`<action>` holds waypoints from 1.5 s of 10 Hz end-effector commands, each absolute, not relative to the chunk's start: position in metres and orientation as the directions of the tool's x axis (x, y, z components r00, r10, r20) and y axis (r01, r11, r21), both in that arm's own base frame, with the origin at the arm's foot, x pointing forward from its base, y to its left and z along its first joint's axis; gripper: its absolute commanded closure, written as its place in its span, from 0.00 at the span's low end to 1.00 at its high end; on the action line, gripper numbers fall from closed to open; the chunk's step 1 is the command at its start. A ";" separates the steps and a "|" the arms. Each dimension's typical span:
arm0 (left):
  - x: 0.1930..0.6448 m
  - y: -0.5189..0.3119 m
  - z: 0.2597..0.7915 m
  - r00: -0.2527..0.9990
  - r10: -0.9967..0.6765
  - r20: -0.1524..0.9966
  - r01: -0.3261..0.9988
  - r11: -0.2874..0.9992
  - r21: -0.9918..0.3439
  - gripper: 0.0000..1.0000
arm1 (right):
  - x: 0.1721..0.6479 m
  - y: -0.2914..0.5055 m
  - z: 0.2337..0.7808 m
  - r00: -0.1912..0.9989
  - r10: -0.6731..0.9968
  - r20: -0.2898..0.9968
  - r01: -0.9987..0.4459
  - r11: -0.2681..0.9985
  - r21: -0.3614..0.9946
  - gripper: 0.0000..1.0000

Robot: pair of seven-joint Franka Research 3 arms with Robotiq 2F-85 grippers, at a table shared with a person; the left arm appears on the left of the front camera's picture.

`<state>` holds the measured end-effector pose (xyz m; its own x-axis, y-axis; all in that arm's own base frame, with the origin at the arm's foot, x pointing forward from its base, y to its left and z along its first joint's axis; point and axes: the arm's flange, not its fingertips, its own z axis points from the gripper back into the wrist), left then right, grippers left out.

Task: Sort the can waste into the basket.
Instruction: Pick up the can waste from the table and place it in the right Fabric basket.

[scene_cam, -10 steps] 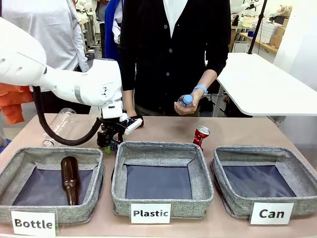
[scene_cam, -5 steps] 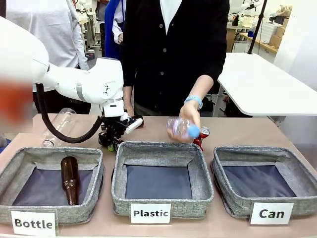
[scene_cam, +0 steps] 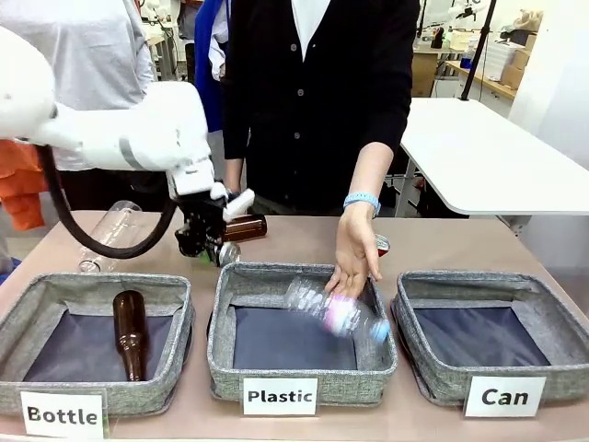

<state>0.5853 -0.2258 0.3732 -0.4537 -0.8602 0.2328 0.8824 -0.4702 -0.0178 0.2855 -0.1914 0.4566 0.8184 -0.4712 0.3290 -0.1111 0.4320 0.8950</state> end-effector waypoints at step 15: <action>0.404 0.091 0.513 0.164 -0.652 0.741 0.978 0.207 -0.034 0.63 | 0.288 -0.192 0.456 0.805 -0.475 0.355 -0.143 0.425 0.894 0.00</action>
<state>0.4074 0.0821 0.5152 0.1495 -0.6641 0.7326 0.9803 0.1964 -0.0219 0.2854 -0.1916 0.4568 0.8185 -0.4710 0.3290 -0.1109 0.4323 0.8949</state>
